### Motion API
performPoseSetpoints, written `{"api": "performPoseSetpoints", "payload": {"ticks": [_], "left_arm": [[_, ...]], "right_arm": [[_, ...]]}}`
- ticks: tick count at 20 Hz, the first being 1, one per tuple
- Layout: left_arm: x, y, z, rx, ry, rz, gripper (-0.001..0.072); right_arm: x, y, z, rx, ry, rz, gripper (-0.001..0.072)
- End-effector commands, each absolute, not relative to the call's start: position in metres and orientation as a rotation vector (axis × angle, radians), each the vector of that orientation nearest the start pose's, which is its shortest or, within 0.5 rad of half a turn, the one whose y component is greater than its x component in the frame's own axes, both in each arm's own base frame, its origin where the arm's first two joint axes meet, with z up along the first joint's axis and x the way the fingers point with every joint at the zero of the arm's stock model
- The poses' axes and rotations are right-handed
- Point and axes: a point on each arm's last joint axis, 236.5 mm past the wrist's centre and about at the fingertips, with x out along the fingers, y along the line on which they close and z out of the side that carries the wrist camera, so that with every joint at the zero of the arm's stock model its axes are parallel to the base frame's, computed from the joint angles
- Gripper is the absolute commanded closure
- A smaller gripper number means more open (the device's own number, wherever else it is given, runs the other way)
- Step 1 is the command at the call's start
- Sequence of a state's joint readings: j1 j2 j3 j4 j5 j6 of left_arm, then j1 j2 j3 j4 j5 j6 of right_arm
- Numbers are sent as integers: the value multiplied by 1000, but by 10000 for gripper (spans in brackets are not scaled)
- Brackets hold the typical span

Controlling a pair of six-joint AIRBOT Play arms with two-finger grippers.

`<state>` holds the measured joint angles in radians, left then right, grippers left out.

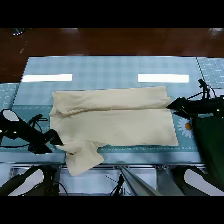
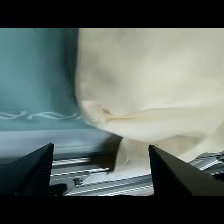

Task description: Fold the shirts.

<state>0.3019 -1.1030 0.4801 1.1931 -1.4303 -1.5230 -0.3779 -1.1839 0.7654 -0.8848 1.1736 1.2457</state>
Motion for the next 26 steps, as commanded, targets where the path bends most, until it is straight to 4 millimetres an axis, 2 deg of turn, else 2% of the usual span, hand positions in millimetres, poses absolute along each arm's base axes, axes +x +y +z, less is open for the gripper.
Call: {"api": "performPoseSetpoints", "payload": {"ticks": [1, 3, 6, 8, 9, 10, 11, 12, 14, 16, 18, 20, 22, 26], "left_arm": [[133, -78, -103, -719, 1910, -95, 2], [135, -91, -108, -719, 1899, -96, 3], [160, -106, -111, -766, 1799, -89, 3], [164, -108, -111, -782, 1782, -92, 7], [162, -109, -110, -775, 1789, -102, 59], [161, -110, -109, -762, 1791, -125, 335], [159, -112, -107, -747, 1793, -164, 658], [159, -115, -104, -737, 1786, -202, 690], [161, -116, -99, -729, 1760, -220, 690], [164, -115, -94, -721, 1732, -226, 690], [166, -115, -91, -715, 1714, -232, 690], [166, -115, -90, -714, 1708, -234, 690], [166, -115, -90, -715, 1708, -232, 690], [166, -115, -90, -717, 1708, -230, 690]], "right_arm": [[312, 28, -40, 720, 1292, 213, 91], [312, 28, -40, 723, 1291, 210, 90], [312, 28, -40, 729, 1292, 204, 90], [311, 27, -40, 724, 1296, 203, 90], [311, 23, -40, 722, 1296, 195, 91], [311, 16, -40, 737, 1289, 178, 90], [304, 6, -41, 764, 1305, 151, 90], [287, -3, -45, 786, 1367, 118, 91], [248, -24, -57, 791, 1517, 7, 91], [209, -36, -64, 734, 1676, -62, 91], [175, -35, -68, 696, 1809, -63, 91], [150, -30, -78, 694, 1894, -81, 91], [145, -16, -89, 750, 1892, -70, 91], [164, -3, -93, 816, 1805, -28, 91]]}}
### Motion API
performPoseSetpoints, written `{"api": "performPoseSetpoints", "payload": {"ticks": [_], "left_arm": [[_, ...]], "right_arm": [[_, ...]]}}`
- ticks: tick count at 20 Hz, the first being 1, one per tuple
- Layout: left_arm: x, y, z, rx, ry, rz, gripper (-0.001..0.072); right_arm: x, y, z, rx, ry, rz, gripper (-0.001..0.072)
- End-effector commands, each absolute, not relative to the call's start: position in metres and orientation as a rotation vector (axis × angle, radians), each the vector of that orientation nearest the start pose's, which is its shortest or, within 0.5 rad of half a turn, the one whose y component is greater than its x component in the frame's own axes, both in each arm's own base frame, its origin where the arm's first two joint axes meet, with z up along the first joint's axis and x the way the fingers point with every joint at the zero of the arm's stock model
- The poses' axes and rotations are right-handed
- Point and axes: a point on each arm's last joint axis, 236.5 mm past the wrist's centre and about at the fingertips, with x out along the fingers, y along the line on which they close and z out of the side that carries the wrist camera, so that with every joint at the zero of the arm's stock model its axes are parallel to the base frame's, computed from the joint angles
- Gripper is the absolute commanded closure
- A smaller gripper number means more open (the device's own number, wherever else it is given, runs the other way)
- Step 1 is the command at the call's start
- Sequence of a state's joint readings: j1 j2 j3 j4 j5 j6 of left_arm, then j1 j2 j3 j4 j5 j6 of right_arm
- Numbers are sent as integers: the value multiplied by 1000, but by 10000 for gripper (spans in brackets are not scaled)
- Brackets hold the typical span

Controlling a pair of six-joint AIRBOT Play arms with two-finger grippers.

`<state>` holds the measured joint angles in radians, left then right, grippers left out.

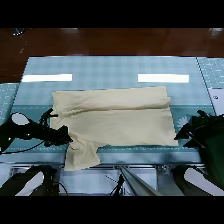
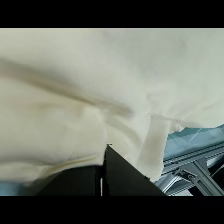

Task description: Fold the shirts.

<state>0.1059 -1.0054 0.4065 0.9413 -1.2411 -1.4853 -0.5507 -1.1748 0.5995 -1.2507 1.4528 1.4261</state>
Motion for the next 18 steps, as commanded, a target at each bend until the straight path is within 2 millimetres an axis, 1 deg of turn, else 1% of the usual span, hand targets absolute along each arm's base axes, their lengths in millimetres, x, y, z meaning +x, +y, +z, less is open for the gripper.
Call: {"api": "performPoseSetpoints", "payload": {"ticks": [1, 3, 5, 8, 12, 13, 14, 15, 16, 18], "left_arm": [[166, -115, -90, -716, 1708, -229, 690], [166, -115, -90, -718, 1709, -227, 690], [166, -115, -90, -719, 1710, -227, 690], [166, -115, -90, -719, 1709, -228, 690], [167, -115, -90, -718, 1707, -227, 690], [167, -115, -90, -718, 1707, -227, 690], [167, -115, -90, -718, 1707, -227, 690], [167, -115, -90, -718, 1707, -227, 690], [167, -115, -90, -718, 1707, -227, 690], [171, -115, -85, -696, 1694, -254, 690]], "right_arm": [[163, -1, -94, 790, 1815, -16, 91], [165, 3, -99, 689, 1829, 6, 91], [177, 10, -102, 658, 1791, 20, 91], [199, 23, -102, 695, 1710, 41, 91], [214, 32, -98, 755, 1652, 56, 95], [216, 35, -97, 763, 1643, 71, 180], [217, 37, -96, 764, 1640, 88, 335], [216, 41, -93, 745, 1639, 139, 579], [213, 45, -91, 728, 1645, 187, 686], [206, 46, -89, 708, 1670, 218, 686]]}}
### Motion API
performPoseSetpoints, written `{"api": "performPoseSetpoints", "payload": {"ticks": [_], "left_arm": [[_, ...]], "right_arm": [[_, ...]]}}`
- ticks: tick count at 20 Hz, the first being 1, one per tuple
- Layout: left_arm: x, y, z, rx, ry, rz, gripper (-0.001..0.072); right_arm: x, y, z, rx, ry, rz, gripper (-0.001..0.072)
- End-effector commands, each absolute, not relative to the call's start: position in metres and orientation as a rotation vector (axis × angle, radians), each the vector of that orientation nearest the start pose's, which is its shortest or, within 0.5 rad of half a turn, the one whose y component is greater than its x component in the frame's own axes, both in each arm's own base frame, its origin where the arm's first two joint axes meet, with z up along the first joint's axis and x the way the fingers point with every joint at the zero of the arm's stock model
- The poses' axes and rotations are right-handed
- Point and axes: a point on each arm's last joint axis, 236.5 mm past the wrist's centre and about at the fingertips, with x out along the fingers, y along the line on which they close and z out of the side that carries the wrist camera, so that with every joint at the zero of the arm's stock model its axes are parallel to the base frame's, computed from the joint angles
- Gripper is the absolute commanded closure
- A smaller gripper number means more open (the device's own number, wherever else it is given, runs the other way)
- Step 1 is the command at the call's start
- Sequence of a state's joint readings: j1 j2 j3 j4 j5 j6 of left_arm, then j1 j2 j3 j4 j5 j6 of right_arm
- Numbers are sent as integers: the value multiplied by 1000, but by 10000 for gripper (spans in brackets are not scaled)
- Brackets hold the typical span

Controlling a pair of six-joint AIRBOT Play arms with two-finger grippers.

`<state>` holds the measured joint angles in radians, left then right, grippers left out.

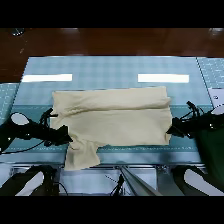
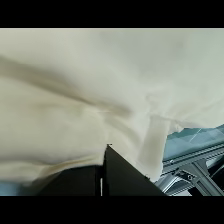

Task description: Fold the shirts.

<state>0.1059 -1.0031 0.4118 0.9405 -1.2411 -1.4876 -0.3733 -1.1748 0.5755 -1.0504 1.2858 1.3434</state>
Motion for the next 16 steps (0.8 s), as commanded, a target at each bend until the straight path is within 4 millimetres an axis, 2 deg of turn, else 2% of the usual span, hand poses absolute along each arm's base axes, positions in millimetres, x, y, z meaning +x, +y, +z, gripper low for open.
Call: {"api": "performPoseSetpoints", "payload": {"ticks": [1, 4, 6, 8, 10, 13, 16], "left_arm": [[175, -115, -79, -674, 1685, -285, 689], [192, -107, -42, -638, 1653, -382, 690], [210, -82, -20, -630, 1600, -363, 690], [236, -57, -8, -688, 1518, -269, 691], [259, -47, -8, -719, 1463, -213, 691], [283, -55, -15, -696, 1480, -242, 691], [316, -63, -17, -679, 1504, -257, 690]], "right_arm": [[206, 44, -89, 699, 1670, 215, 686], [221, 39, -77, 678, 1636, 220, 686], [243, 31, -58, 644, 1581, 229, 686], [273, 19, -37, 615, 1491, 208, 686], [296, 15, -22, 611, 1442, 223, 686], [329, 14, -13, 655, 1390, 243, 686], [359, 16, -13, 726, 1359, 271, 686]]}}
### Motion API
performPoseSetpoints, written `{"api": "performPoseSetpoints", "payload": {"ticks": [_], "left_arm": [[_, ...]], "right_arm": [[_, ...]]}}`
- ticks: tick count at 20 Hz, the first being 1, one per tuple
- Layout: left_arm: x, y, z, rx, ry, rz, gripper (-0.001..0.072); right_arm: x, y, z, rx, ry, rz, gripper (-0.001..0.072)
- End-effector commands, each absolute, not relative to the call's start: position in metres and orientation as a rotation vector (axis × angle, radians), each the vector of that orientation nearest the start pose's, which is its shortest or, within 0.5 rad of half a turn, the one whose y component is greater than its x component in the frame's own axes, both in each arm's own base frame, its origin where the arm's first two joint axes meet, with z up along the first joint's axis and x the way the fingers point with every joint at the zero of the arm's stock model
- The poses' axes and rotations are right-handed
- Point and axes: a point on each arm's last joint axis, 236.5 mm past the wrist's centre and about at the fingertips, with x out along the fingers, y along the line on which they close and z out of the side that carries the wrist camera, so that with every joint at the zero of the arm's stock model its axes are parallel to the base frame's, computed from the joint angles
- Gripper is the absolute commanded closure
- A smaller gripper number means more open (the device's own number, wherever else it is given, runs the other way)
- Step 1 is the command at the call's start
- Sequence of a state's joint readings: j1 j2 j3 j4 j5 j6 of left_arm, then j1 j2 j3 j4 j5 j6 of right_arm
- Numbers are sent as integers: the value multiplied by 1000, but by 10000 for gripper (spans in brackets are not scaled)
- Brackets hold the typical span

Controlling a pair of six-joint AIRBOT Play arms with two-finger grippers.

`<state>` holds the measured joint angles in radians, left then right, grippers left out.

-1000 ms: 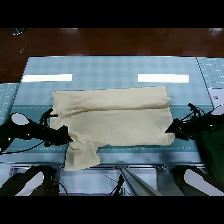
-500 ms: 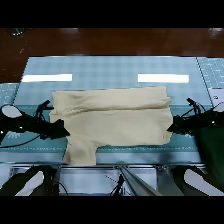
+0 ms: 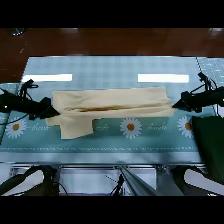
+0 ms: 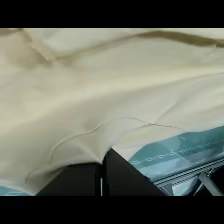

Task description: Fold the shirts.

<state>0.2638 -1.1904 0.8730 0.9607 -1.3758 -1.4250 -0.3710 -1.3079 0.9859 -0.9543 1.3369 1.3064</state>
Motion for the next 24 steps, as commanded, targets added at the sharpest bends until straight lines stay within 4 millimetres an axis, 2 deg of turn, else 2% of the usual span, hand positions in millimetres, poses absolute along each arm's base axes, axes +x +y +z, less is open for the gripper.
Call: {"api": "performPoseSetpoints", "payload": {"ticks": [1, 5, 9, 13, 18, 20, 24], "left_arm": [[330, -64, -16, -681, 1503, -254, 690], [385, -56, -3, -700, 1468, -233, 690], [411, -52, -6, -697, 1521, -262, 690], [435, -52, -11, -711, 1510, -272, 691], [439, -53, -33, -715, 1546, -276, 690], [438, -50, -40, -712, 1560, -264, 691], [437, -46, -48, -695, 1574, -245, 690]], "right_arm": [[366, 17, -15, 744, 1359, 279, 686], [388, 9, -27, 760, 1362, 275, 687], [413, 8, -30, 799, 1320, 287, 686], [431, 16, -39, 782, 1321, 304, 686], [455, 25, -59, 823, 1282, 273, 686], [465, 31, -61, 873, 1250, 273, 686], [487, 26, -57, 928, 1163, 238, 685]]}}
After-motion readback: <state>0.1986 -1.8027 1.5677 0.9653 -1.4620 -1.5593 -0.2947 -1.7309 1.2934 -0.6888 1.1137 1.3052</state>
